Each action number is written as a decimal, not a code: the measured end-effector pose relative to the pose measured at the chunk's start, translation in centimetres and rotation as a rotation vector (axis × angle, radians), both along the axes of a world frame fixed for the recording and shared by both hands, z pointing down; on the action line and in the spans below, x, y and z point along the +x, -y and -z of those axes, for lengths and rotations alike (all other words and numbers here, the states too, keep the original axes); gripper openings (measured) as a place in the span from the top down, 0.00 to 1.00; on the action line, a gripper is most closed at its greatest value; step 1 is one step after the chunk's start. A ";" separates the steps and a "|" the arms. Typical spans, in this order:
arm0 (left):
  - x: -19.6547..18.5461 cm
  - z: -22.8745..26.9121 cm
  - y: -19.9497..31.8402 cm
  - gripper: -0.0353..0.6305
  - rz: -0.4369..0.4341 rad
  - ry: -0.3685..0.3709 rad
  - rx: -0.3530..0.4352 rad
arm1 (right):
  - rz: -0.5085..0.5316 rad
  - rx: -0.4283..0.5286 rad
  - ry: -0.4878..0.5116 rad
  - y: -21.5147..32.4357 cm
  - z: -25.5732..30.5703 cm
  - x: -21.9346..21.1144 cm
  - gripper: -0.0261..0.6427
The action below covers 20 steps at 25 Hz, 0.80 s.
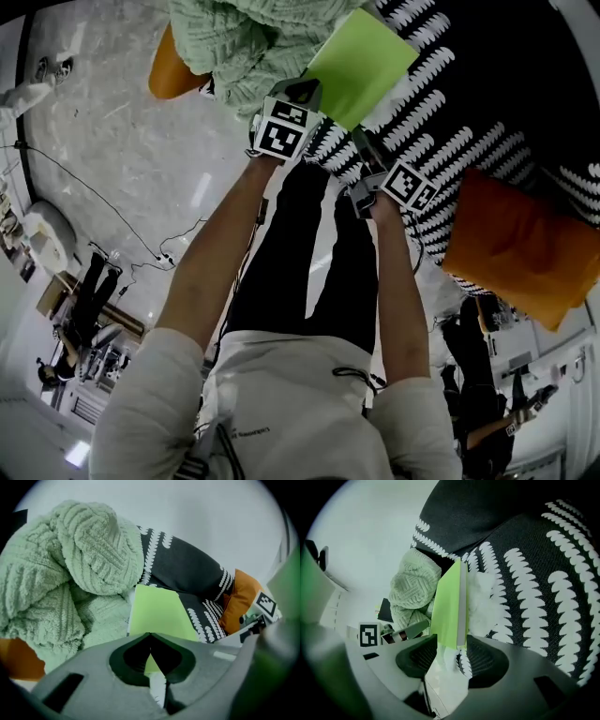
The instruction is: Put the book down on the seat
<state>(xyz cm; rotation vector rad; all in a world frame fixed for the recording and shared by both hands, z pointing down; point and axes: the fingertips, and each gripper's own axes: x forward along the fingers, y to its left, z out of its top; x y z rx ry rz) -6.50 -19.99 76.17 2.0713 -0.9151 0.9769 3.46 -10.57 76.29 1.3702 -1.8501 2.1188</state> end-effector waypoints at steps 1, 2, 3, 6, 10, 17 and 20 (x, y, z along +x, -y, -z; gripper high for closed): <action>0.1 0.7 -0.3 0.93 0.011 -0.007 0.009 | 0.017 0.011 -0.014 -0.1 0.4 -0.1 0.68; 0.0 1.5 -0.8 0.93 0.022 -0.012 0.016 | 0.035 0.024 -0.026 -0.2 1.0 -0.3 0.68; -0.1 2.1 -1.4 0.93 0.033 -0.015 0.021 | 0.055 0.038 -0.036 -0.5 1.6 -0.5 0.68; 0.0 3.5 -2.7 0.94 0.054 -0.020 0.036 | 0.110 0.084 -0.077 -0.6 2.8 -0.8 0.68; -0.9 5.4 -4.5 0.94 0.088 -0.018 0.051 | 0.142 0.081 -0.122 -1.2 3.8 -1.2 0.68; -2.0 11.8 -7.4 0.93 0.136 -0.030 0.133 | 0.289 0.203 -0.212 -2.1 9.8 -2.4 0.68; -1.6 14.5 -8.8 0.93 0.156 -0.040 0.166 | 0.368 0.274 -0.257 -3.2 12.9 -2.8 0.69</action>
